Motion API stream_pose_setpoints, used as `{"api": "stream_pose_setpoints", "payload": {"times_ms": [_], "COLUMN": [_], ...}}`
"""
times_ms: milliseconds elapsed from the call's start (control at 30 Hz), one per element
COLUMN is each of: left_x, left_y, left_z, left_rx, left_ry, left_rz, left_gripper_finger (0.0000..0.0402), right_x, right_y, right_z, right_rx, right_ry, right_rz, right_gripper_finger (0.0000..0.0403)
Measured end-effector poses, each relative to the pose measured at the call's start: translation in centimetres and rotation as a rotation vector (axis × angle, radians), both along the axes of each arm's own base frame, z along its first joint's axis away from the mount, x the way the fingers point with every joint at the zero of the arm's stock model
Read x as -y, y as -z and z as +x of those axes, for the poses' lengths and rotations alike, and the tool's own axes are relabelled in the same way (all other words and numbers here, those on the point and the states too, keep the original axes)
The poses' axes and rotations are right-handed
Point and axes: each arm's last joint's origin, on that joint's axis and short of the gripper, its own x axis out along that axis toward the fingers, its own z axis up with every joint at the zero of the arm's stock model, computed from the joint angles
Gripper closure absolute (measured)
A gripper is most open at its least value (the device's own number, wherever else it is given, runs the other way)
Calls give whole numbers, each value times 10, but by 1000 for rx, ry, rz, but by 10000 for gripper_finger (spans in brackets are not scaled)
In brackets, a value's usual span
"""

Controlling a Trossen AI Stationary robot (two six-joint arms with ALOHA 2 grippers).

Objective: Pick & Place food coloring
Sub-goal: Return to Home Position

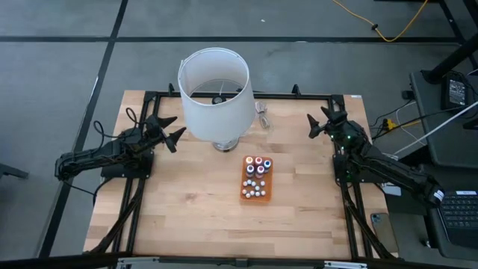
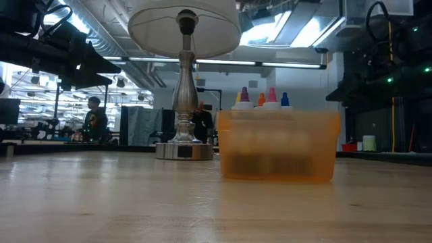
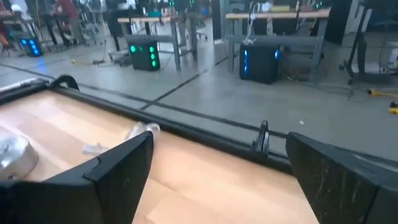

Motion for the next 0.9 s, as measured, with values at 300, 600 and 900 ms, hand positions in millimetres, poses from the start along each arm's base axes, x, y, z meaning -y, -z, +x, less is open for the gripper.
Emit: {"api": "stream_pose_setpoints", "payload": {"times_ms": [300, 600, 900], "left_x": [0, 0, 0], "left_y": [0, 0, 0], "left_z": [0, 0, 0], "left_rx": [0, 0, 1], "left_ry": [0, 0, 0], "left_rz": [0, 0, 0], "left_gripper_finger": [79, 80, 79], "right_x": [-1, -2, -2], "right_y": [8, 9, 8], "right_z": [0, 0, 0], "right_rx": [-9, -10, -11], "right_ry": [-23, -42, -42], "right_rz": [98, 101, 99], "right_gripper_finger": [38, 38, 38]}}
